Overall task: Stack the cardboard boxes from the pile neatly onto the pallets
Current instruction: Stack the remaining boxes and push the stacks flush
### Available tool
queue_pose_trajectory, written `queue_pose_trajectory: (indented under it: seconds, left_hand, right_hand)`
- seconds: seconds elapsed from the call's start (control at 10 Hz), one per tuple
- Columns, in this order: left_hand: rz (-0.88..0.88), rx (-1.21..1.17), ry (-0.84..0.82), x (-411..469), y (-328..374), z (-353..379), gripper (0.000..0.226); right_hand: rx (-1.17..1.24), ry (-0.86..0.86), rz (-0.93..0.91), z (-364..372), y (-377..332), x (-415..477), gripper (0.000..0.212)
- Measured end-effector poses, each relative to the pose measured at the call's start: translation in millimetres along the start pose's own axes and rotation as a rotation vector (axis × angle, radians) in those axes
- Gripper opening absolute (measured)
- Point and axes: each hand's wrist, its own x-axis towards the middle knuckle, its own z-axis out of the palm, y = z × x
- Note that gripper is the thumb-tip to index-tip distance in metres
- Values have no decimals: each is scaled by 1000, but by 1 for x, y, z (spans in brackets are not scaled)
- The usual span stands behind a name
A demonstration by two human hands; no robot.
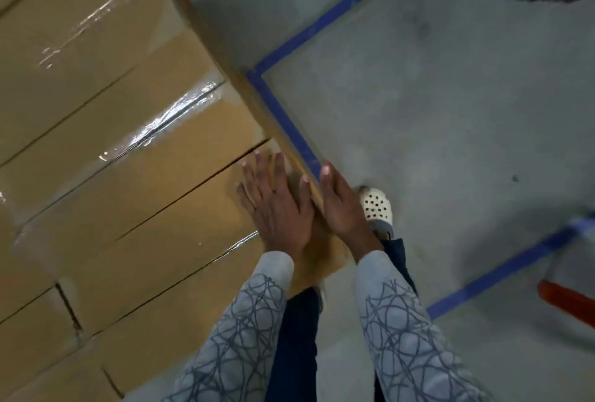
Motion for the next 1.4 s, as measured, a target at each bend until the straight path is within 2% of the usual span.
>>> queue_pose_trajectory:
  seconds: [0.1, 0.3, 0.4, 0.6, 0.7, 0.8, 1.0, 1.1, 1.2, 1.3, 1.4]
  left_hand:
    - [-86, -7, 72, 28, 9, 4, 63]
    - [-230, -40, 328, 75, 8, 26, 47]
    - [-273, -51, 373, 78, 7, 35, 41]
    - [-280, -20, 394, 76, 8, 38, 46]
    - [-292, -7, 401, 77, 9, 41, 40]
    - [-299, -1, 420, 77, 9, 44, 37]
    - [-310, -10, 468, 80, 10, 50, 34]
    - [-308, -46, 454, 83, 8, 50, 41]
    - [-283, -132, 341, 96, 11, 43, 64]
    - [-284, -78, 236, 111, 18, 40, 86]
    - [-321, 27, 203, 114, 24, 43, 88]
  right_hand:
    - [-15, -168, -20, -2, -23, 29, 57]
    - [-86, -354, -33, 0, -32, 69, 43]
    - [-85, -401, -18, -1, -38, 77, 31]
    - [-65, -424, 70, 17, -23, 79, 52]
    - [-38, -442, 115, 21, -17, 74, 70]
    - [-2, -452, 149, 23, -17, 73, 73]
    - [-35, -494, 173, 14, -21, 83, 55]
    - [-33, -493, 189, 9, -21, 93, 50]
    - [-50, -469, 186, 9, -18, 115, 55]
    - [14, -442, 241, 23, -22, 144, 56]
    - [130, -414, 253, 49, -3, 184, 82]
